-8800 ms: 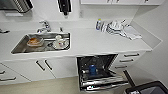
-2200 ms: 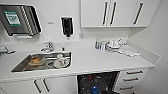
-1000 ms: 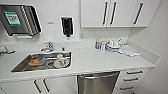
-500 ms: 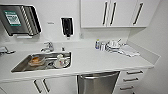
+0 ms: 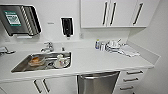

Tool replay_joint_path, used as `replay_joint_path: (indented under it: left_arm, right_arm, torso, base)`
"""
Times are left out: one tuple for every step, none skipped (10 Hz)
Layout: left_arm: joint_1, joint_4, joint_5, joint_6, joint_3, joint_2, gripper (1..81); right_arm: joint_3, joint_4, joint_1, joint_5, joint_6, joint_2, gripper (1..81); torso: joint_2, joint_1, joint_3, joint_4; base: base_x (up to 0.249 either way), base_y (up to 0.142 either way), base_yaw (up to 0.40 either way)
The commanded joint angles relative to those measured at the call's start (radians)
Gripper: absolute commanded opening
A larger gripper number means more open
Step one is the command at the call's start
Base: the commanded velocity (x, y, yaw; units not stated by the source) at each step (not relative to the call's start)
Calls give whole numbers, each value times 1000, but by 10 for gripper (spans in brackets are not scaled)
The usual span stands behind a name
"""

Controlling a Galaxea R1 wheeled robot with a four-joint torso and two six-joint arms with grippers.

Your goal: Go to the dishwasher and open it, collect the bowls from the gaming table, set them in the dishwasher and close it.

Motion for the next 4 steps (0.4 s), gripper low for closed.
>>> replay_joint_path:
  left_arm:
    - [-39,8,41,42,-7,-2,811]
    - [-43,5,41,42,-7,-1,811]
    - [-54,-6,41,40,-7,-1,811]
    - [-62,-11,41,39,-10,1,811]
  right_arm:
    - [-205,-111,-35,-10,-3,106,811]
    - [-265,-122,-52,-5,-5,147,811]
    - [-306,-130,-65,-5,-5,182,811]
    - [-325,-131,-72,-6,-5,202,811]
  torso:
    - [0,0,0,0]
    - [0,0,0,0]
    - [0,0,0,0]
    - [0,0,0,0]
  base:
    - [0,0,0]
    - [0,0,0]
    - [0,0,0]
    - [0,0,0]
